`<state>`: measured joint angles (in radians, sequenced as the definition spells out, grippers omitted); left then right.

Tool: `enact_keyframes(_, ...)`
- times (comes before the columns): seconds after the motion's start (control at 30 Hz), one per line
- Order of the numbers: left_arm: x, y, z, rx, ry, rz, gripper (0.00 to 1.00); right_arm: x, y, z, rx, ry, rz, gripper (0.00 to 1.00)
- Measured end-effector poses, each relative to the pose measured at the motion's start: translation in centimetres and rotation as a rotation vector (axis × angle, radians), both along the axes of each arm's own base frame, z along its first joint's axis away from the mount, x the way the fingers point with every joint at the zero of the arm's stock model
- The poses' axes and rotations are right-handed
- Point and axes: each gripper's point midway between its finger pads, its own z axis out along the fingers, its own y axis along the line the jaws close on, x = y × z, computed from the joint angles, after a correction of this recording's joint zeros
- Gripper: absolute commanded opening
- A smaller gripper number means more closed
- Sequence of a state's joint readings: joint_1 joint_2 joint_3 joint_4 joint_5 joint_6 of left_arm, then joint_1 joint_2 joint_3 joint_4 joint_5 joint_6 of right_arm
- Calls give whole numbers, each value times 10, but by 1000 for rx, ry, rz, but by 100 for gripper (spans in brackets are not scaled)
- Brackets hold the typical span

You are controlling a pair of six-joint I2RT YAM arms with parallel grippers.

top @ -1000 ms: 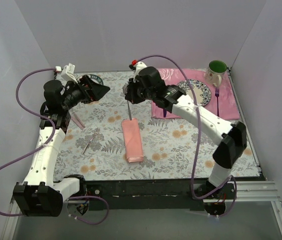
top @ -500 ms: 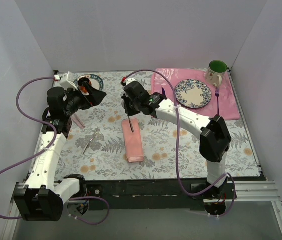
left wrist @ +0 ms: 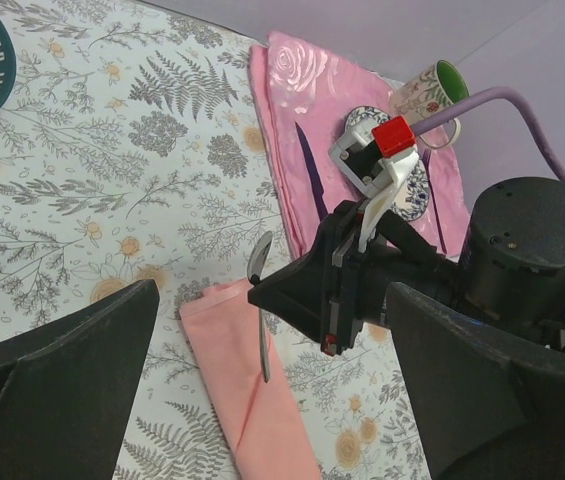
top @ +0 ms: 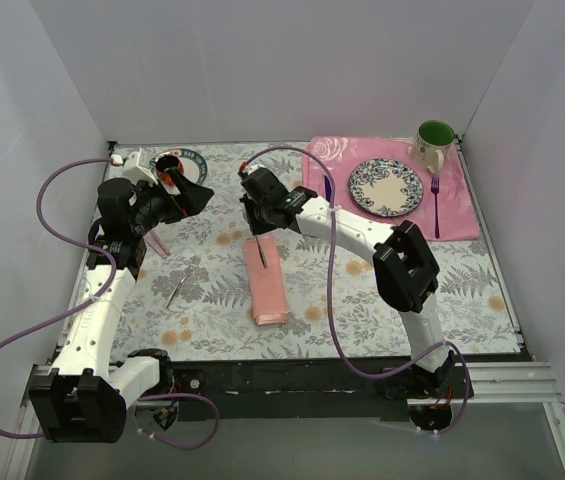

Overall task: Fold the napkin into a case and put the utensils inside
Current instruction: Place the spoon on the folded napkin.

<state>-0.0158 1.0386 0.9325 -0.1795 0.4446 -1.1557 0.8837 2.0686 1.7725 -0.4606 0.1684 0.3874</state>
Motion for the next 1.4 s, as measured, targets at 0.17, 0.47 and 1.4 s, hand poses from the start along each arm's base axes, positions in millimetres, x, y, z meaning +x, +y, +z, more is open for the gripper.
enact_keyframes(0.17, 0, 1, -5, 3, 9, 1, 98, 9, -3, -8, 1, 7, -11, 1)
enact_keyframes(0.47, -2, 3, -16, 7, 30, 6, 98, 16, -6, -29, -22, 33, -26, 1)
enact_keyframes(1.4, -3, 11, -38, 6, 76, 31, 98, -16, -18, -57, -49, 208, -53, 1)
